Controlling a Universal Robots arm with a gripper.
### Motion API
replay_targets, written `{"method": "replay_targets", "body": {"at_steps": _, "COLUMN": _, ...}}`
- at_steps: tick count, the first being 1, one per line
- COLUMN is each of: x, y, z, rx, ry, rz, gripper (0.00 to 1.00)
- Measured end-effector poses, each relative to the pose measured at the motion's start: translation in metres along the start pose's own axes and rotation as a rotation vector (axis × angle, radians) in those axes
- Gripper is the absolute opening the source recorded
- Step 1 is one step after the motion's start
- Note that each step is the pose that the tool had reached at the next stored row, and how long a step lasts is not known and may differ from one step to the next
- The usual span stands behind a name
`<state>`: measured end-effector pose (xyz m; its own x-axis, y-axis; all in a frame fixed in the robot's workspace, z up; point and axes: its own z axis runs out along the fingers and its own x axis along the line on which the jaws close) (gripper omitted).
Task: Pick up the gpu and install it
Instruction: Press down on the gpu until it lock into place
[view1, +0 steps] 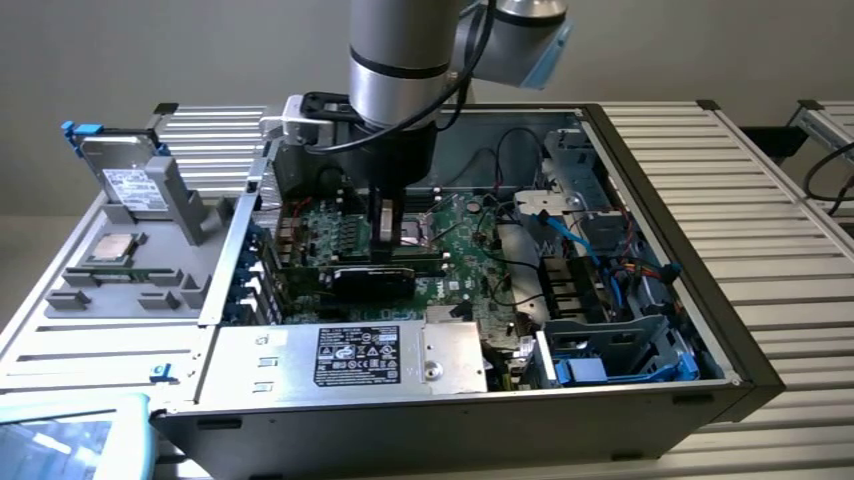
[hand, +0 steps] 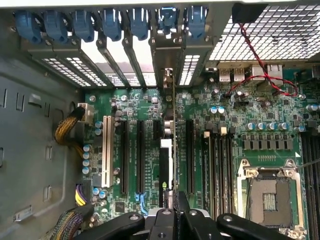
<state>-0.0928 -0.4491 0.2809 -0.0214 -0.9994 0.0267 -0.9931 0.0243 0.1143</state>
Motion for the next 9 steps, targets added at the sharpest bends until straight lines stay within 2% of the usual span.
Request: {"method": "replay_targets", "body": {"at_steps": 9, "x": 0.0, "y": 0.0003, "z": -0.0026, "rx": 0.0, "ry": 0.0002, "rz": 0.0, "gripper": 0.12}}
